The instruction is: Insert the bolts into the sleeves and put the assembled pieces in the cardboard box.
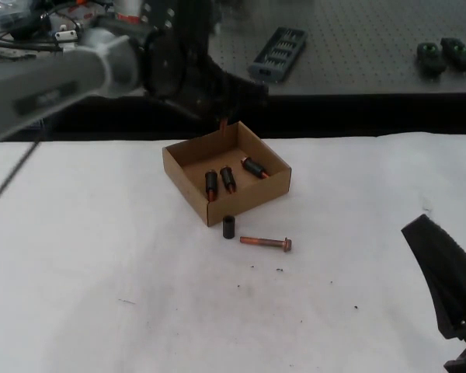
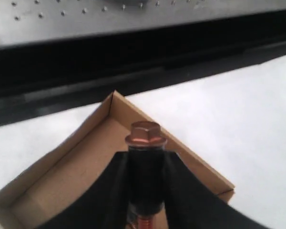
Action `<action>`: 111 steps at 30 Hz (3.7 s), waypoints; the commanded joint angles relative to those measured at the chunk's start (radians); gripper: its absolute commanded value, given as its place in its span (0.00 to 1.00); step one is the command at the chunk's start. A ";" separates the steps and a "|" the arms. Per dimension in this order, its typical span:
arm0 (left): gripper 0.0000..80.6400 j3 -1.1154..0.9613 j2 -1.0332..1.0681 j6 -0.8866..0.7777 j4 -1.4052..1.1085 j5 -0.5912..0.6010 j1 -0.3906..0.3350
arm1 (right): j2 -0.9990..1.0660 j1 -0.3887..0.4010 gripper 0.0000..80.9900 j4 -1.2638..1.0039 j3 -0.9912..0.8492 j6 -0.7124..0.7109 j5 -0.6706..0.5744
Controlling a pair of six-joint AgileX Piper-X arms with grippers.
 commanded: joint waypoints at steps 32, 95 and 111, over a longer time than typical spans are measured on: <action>0.01 -0.175 0.187 0.174 0.197 0.028 0.001 | -0.002 -0.004 0.72 -0.053 -0.001 0.038 0.067; 0.25 0.724 -0.724 0.388 0.214 0.603 -0.020 | -0.002 -0.004 0.06 0.067 -0.001 -0.044 0.182; 0.59 0.834 -0.598 0.390 -0.135 0.413 -0.026 | -0.002 -0.004 0.07 0.074 -0.001 -0.076 0.182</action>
